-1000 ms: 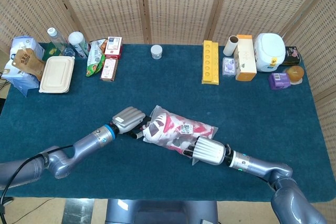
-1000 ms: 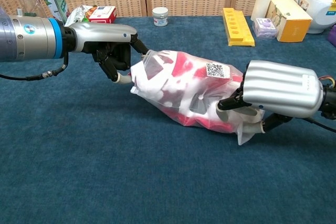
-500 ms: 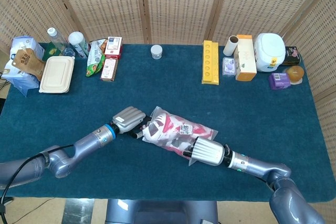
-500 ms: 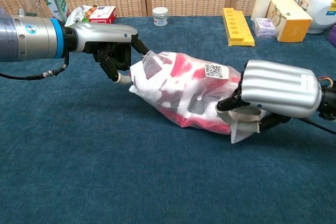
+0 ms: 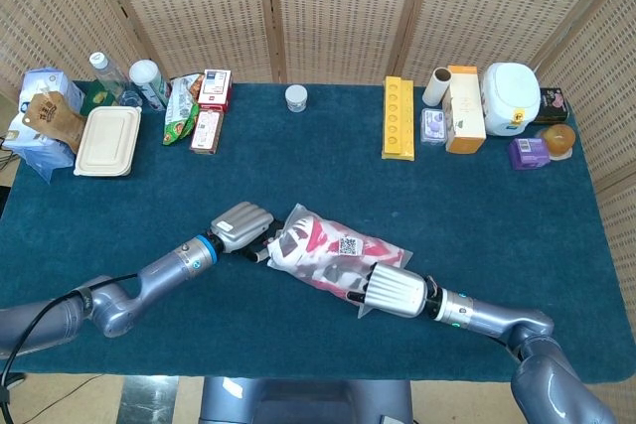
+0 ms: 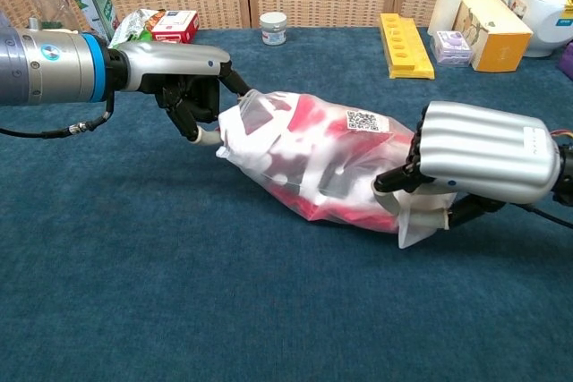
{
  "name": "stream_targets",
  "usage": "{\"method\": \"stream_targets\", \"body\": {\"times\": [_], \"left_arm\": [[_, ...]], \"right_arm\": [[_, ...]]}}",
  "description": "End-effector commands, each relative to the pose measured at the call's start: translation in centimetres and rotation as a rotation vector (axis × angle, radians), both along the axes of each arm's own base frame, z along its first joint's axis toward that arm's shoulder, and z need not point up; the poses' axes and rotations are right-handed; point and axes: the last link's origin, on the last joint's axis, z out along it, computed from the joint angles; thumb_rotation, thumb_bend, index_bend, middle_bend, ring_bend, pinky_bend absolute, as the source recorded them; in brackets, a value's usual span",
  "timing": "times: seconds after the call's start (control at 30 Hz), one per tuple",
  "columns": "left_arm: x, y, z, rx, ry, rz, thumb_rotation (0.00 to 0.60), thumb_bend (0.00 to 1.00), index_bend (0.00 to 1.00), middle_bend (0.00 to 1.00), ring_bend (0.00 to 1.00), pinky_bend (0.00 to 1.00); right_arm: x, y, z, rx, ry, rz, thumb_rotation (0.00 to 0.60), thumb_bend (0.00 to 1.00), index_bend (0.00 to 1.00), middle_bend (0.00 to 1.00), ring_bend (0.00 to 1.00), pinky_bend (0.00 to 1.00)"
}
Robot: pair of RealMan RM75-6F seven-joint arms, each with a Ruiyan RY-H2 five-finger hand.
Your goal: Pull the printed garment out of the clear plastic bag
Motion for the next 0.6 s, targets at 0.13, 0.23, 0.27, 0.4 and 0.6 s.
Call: {"method": "stream_targets", "body": {"times": [0.13,0.23,0.27,0.4,0.6], "left_arm": [[-0.3,0.1,0.2,0.005,0.004,0.006,0.600,0.51,0.72,1.00,1.00,0.95],[-0.4,0.2,0.4,0.008,0.003,0.009,0.600,0.51,0.72,1.00,1.00,0.95],[-0.4,0.2,0.4,0.010,0.001,0.010,0.600,0.51,0.72,1.00,1.00,0.95],[-0.8,0.1,0.8,0.015,0.002,0.014,0.600,0.51,0.72,1.00,1.00,0.95],[-1.4,0.0,1.4,0.019,0.004,0.023,0.600,0.51,0.72,1.00,1.00,0.95]], "right_arm": [[-0.5,0.1,0.6,-0.016,0.013,0.008,0.600,0.72,0.87,0.99,1.00,1.00],[-0.8,0.1,0.9,-0.020,0.024,0.011,0.600,0.72,0.87,0.99,1.00,1.00],[-0.9,0.2,1.1,-0.022,0.027,0.012,0.600,0.72,0.88,0.99,1.00,1.00],[-1.4,0.1,1.7,-0.037,0.039,0.010,0.600,0.73,0.88,0.99,1.00,1.00],[-2.3,0.2,2.4,-0.050,0.063,0.000,0.600,0.73,0.88,0.99,1.00,1.00]]}}
